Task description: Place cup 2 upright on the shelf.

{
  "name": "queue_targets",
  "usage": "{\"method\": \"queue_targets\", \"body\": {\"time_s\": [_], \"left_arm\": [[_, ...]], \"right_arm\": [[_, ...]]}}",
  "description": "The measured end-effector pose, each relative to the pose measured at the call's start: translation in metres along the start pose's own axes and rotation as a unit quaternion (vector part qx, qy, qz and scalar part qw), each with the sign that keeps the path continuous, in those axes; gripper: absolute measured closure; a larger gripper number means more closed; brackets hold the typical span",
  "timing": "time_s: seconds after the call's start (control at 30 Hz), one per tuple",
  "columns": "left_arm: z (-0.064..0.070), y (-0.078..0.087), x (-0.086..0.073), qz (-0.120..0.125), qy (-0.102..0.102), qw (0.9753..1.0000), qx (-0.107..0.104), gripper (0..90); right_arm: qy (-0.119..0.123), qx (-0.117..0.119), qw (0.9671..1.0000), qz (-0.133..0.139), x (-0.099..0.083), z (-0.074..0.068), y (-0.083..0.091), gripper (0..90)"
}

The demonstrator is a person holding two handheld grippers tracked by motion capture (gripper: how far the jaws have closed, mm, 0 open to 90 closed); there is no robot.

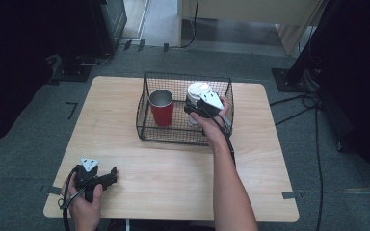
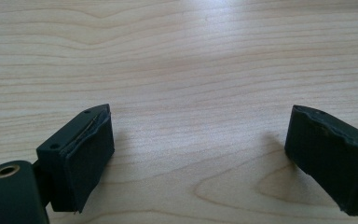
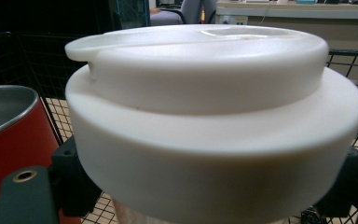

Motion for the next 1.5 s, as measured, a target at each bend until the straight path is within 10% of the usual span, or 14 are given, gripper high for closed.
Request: {"method": "queue_targets", "body": {"time_s": [0.3, 1.5], "left_arm": [[0.0, 0.0, 0.0, 0.0, 0.0, 1.0, 0.0, 8.7], [0.001, 0.0, 0.0, 0.0, -0.003, 1.0, -0.003, 8.7]], "right_arm": [[-0.013, 0.012, 0.9998, 0.002, 0.002, 0.0, 0.001, 0.3], [-0.01, -0.008, 0.9985, 0.053, 0.059, 0.007, 0.03, 0.0]]}}
Point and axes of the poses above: each handheld gripper's, and its own axes: y roughly backward along the jaws, x roughly out of its top, z roughly to its right, the point moved 6 cm from there along -y, roughly forward along the jaws, and after that the axes turned 1 degree about -y, right-handed, at the moved point
